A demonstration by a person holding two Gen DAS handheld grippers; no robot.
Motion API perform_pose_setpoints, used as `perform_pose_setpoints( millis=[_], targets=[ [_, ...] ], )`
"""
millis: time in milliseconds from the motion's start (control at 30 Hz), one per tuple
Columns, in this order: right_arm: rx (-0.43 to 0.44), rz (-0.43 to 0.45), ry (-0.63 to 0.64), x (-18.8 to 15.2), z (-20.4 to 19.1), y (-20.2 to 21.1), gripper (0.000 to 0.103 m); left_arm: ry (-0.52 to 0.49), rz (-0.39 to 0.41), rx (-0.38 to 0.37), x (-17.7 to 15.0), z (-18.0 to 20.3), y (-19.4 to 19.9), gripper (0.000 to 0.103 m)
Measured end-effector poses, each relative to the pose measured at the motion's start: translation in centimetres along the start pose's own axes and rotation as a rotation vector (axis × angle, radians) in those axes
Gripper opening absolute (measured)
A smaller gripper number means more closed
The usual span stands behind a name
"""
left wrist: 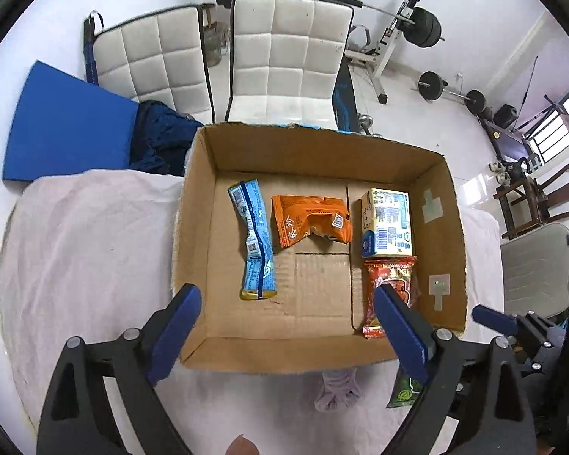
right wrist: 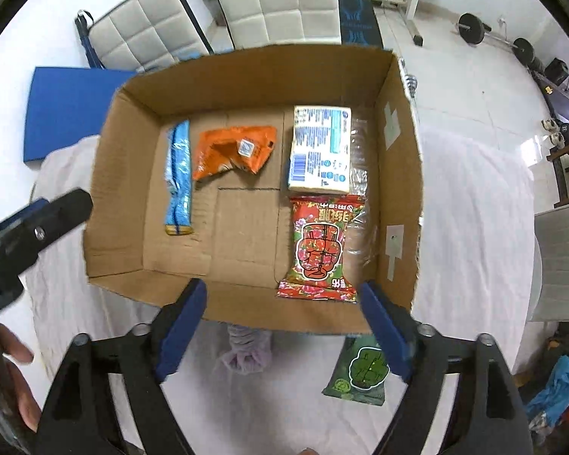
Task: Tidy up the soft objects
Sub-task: 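Grasp the lilac towel with the left tool while the right tool grasps the green bag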
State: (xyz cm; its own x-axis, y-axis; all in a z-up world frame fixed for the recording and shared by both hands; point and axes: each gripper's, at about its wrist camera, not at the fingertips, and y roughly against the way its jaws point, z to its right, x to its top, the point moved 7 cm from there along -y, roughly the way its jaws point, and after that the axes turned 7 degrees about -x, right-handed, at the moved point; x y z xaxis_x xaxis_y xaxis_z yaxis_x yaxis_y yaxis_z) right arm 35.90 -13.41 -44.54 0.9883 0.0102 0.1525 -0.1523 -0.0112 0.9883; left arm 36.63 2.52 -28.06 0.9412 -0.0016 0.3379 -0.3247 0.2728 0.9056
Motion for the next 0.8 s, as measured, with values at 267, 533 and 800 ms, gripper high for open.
perform_pose_setpoints(
  millis=[267, 533, 800],
  targets=[
    [-0.019, 0.103, -0.009, -1.6, 0.2, 4.4, 0.1, -0.03, 0.101, 0.043, -1.4, 0.7, 3.9, 0.095],
    [-0.011, 0.169, -0.03, -3.5, 0.5, 6.8, 0.103, -0.048, 0.163, 0.066, -3.3, 1.3, 6.2, 0.095],
    [0.053, 0.162, -0.116, -5.7, 3.4, 6.0, 0.103, -0.07, 0.088, 0.077, -6.2, 2.3, 3.2, 0.103]
  ],
)
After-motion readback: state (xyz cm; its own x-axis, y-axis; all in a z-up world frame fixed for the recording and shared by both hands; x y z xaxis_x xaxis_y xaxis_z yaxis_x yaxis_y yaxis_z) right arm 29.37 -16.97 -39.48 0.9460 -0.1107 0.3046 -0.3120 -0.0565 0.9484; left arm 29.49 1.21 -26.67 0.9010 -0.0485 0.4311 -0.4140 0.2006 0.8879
